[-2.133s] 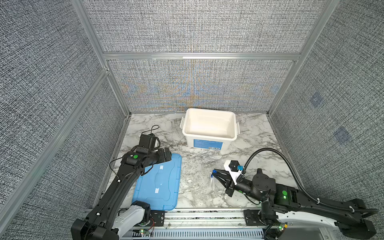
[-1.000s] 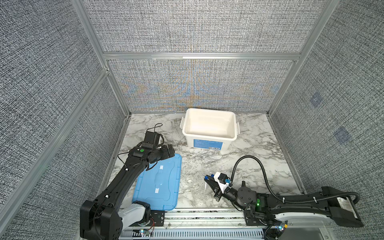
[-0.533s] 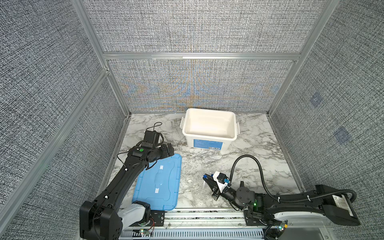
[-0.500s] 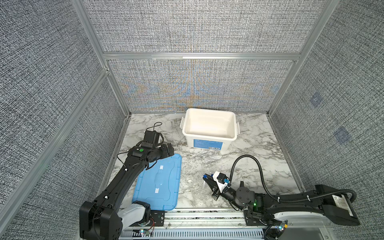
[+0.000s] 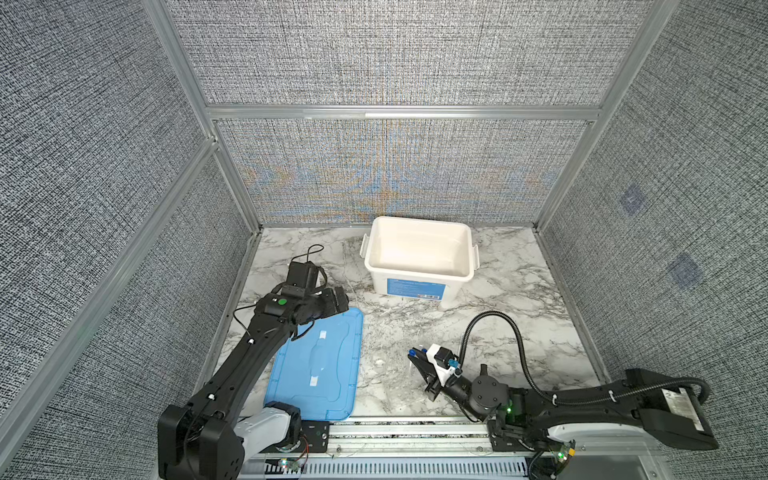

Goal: Organize the chemistry lab equipment

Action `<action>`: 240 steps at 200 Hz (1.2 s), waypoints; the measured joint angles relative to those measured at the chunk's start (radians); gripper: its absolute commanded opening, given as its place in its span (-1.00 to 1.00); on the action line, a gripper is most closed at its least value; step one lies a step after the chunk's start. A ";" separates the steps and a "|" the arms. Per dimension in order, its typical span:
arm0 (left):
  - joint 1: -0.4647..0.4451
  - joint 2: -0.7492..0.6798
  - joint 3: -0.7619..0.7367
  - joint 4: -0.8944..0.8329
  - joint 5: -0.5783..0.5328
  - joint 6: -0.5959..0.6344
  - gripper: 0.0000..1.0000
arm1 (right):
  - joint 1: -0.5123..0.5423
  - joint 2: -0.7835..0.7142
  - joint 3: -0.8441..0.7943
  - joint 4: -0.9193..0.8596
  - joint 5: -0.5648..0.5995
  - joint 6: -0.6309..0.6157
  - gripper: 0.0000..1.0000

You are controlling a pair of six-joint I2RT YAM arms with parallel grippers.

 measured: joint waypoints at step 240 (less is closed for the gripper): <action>0.000 -0.024 -0.049 0.055 0.033 0.000 0.98 | 0.007 -0.123 -0.011 -0.172 -0.043 0.018 -0.51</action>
